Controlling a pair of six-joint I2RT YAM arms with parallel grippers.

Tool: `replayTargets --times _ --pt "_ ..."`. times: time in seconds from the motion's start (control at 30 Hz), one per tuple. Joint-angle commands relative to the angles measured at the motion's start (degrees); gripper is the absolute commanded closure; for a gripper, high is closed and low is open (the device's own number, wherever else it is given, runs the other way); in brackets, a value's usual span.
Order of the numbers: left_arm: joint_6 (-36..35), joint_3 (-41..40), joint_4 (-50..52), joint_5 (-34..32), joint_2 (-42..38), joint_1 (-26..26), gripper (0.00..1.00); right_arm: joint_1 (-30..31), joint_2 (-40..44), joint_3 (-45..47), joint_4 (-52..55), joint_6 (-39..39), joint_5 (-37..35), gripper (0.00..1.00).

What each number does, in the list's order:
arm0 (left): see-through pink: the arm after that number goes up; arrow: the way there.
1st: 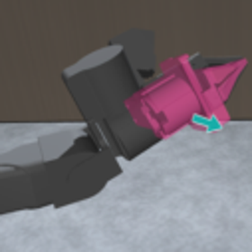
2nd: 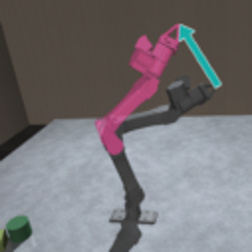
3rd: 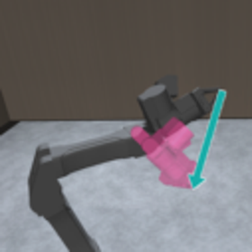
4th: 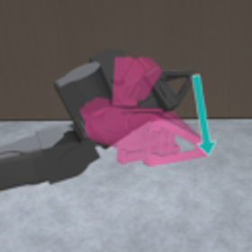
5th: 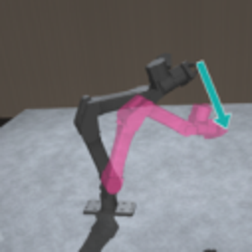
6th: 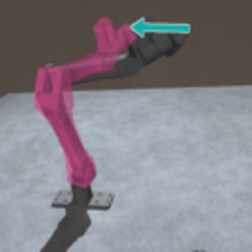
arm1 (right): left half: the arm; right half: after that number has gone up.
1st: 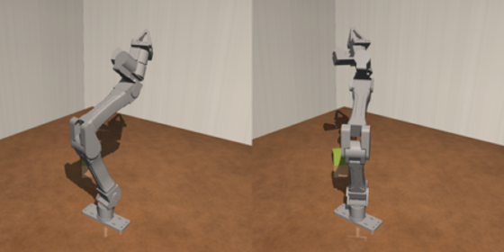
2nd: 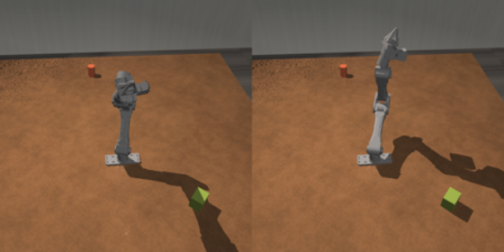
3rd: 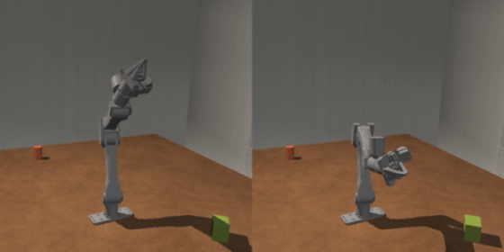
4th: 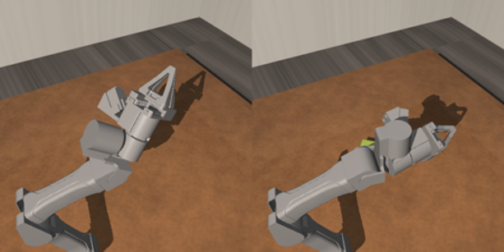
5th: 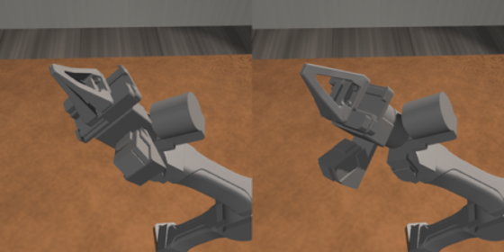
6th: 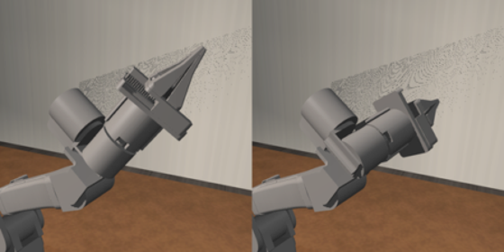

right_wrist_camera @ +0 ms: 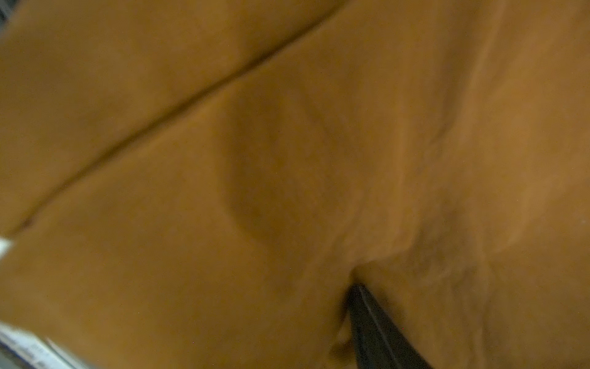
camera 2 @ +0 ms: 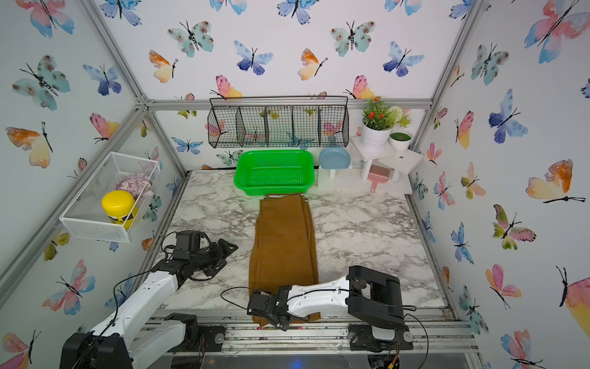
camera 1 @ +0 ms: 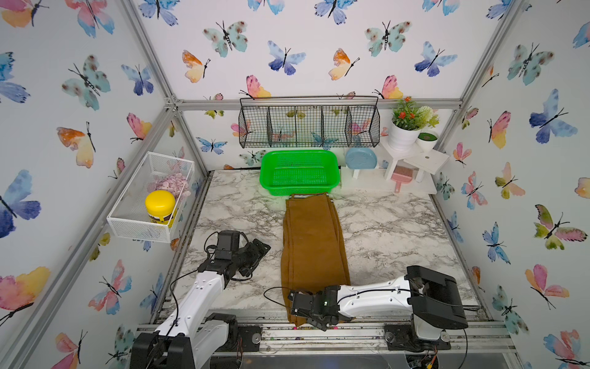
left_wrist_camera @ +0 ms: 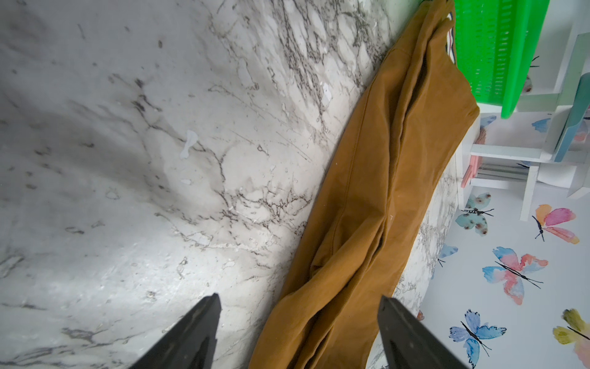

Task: Roll up the long pants
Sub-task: Roll the long pant at the center of the board.

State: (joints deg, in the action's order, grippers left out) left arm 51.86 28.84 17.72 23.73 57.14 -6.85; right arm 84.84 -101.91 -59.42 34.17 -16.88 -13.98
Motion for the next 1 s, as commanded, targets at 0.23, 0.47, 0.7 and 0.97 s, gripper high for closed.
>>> replayTargets --times 0.23,0.47,0.7,0.97 --pt "-2.02 1.59 6.47 1.37 -8.28 7.68 0.24 -0.76 4.83 0.54 0.97 -0.98 1.54 0.84" --pt "-1.67 2.13 6.91 2.41 -9.38 7.74 0.31 -5.63 10.18 -2.46 0.99 2.25 14.79 0.87" --pt "-1.81 2.11 6.04 3.43 -10.39 7.73 0.35 -15.58 10.32 -4.96 0.79 5.47 36.14 0.86" --pt "-2.27 2.19 5.1 7.33 -10.91 7.75 0.36 -24.45 3.94 -5.34 -1.99 5.7 53.96 0.86"
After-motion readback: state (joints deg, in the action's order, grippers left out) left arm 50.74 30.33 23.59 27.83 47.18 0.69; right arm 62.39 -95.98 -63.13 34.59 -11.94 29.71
